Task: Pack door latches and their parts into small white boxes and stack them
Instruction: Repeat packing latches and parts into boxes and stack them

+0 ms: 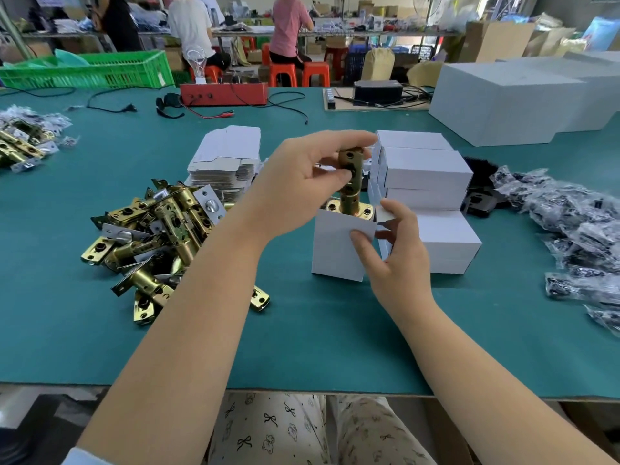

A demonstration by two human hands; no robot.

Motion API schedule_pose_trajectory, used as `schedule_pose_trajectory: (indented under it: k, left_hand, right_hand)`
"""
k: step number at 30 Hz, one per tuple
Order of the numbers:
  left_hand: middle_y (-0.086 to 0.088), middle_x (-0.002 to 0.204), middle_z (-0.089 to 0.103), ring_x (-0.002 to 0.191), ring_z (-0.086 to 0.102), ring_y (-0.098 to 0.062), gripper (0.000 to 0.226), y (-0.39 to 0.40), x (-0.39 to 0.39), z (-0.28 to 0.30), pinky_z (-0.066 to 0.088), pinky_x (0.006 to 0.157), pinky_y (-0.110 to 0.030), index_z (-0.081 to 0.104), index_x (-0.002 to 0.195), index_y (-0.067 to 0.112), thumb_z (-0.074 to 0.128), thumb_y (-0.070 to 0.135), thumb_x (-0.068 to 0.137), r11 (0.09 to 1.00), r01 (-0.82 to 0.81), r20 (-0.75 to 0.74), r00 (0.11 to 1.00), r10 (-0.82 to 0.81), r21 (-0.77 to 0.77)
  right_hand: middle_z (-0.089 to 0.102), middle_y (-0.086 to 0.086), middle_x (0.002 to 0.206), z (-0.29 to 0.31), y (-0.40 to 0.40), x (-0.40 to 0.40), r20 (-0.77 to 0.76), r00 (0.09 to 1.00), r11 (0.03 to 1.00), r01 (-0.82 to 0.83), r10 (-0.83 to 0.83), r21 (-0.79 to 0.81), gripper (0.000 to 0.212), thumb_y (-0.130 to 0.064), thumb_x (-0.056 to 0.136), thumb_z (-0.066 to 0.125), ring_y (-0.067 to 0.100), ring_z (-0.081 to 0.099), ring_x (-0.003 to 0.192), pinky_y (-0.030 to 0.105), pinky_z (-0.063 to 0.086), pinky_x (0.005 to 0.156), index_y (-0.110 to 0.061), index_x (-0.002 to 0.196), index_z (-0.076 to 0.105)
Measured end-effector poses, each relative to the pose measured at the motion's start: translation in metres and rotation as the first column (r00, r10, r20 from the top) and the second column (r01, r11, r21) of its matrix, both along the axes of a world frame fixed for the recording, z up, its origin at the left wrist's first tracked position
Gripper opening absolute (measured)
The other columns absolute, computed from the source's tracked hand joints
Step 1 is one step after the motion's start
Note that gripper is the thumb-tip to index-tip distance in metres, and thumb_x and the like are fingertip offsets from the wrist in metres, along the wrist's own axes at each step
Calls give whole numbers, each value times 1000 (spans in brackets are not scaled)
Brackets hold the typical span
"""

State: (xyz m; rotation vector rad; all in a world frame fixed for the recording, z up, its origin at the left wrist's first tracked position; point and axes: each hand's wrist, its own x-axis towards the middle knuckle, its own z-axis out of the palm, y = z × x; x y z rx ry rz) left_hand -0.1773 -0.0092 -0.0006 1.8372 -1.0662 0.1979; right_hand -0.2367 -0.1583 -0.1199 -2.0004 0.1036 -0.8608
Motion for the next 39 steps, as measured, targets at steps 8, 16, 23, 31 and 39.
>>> schedule_pose_trajectory:
  k: [8,16,23,31,39]
  left_hand:
    - [21,113,64,108,56,11,46,6,11,-31,41,90,-5,61,125,28,56,-3,92,995,-19,-79,997,27,99]
    - [12,103,68,91,61,-5,23,0,52,-46,42,69,-7,67,104,32,55,15,94,958,-250,-310,908,282,140]
    - [-17,124,60,115,52,-38,33,1,94,-67,43,93,-40,58,126,8,49,21,97,531,-567,208,781,588,630]
    - [-11,136,54,132,41,-33,39,-14,122,-89,29,106,-47,44,136,18,47,29,99,402,-546,231,759,609,735]
    - [-7,123,65,112,58,-30,36,-18,126,-89,47,86,-37,63,126,21,50,11,94,615,-564,167,797,581,551]
  right_hand:
    - [48,-28,107,5,5,-2,34,999,998,-43,42,40,38,-38,85,57,-9,49,92,2,36,75,-43,116,36]
    - [47,-26,107,6,5,-5,19,998,998,-56,56,-1,37,-37,86,56,-3,50,95,2,34,78,-33,119,40]
    - [47,-24,109,9,7,-8,32,997,998,-69,69,10,36,-32,86,57,1,50,96,2,33,79,-33,117,40]
    - [47,-24,109,10,8,-9,41,996,997,-79,79,-11,35,-29,86,57,-1,50,97,3,33,81,-36,115,39]
    - [47,-24,111,10,7,-6,28,997,997,-71,71,-19,35,-30,87,57,-1,49,99,4,33,83,-32,117,40]
